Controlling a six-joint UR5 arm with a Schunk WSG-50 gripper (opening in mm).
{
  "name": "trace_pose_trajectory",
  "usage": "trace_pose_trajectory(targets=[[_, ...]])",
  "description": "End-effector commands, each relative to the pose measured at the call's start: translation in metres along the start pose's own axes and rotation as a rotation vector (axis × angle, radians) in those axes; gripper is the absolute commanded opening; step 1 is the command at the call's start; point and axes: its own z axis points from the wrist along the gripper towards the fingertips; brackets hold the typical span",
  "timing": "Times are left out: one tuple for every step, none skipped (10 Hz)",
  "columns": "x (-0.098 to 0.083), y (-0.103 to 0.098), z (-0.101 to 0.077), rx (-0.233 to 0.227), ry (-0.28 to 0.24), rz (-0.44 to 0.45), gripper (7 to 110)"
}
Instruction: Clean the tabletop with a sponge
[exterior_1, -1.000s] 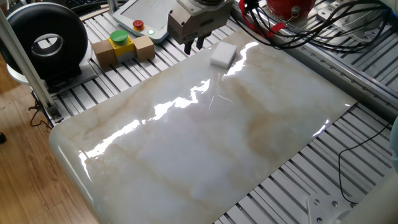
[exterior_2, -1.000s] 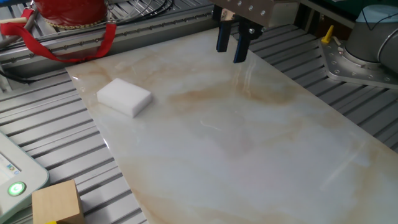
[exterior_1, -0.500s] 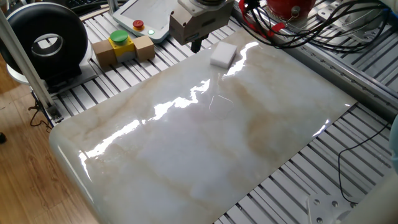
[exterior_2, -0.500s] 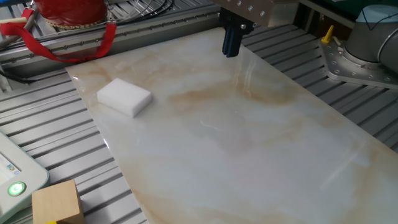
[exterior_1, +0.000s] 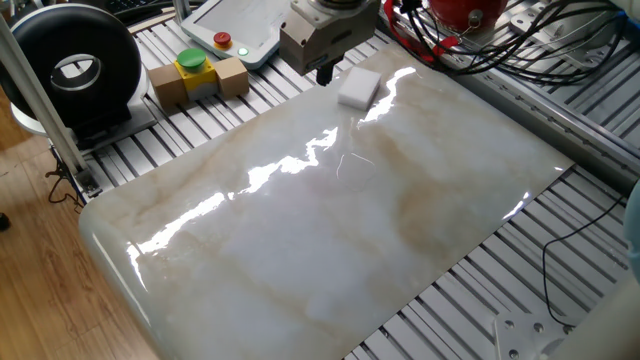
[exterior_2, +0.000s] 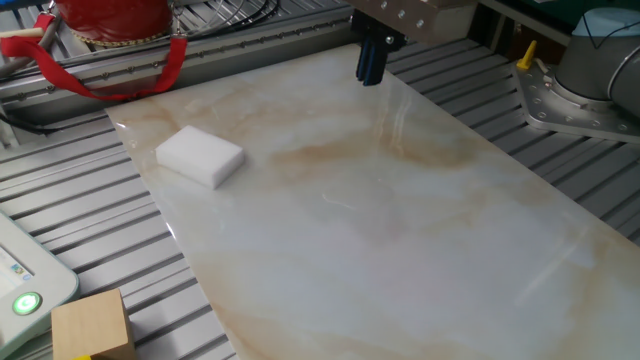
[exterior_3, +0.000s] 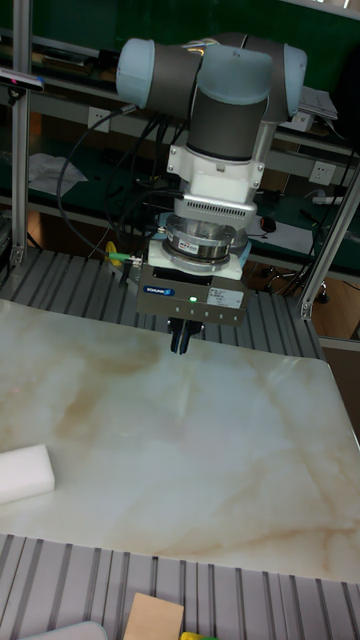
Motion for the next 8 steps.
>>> trace_pose_trajectory(targets=[[0.001,0.012,-0.002,-0.050,0.003,-0.007,7],[0.004,0.013,-0.002,-0.056,0.017,-0.010,7],[0.012,0.011,-0.003,-0.048,0.047,-0.027,7],[0.010,0.009,-0.003,-0.037,0.041,-0.029,7],[0.013,0.003,-0.003,-0.013,0.053,-0.030,7],[0.016,0.007,-0.002,-0.027,0.066,-0.034,7],[0.017,0.002,0.003,-0.015,0.068,-0.041,7],[0.028,0.012,0.003,-0.058,0.111,-0.037,7]])
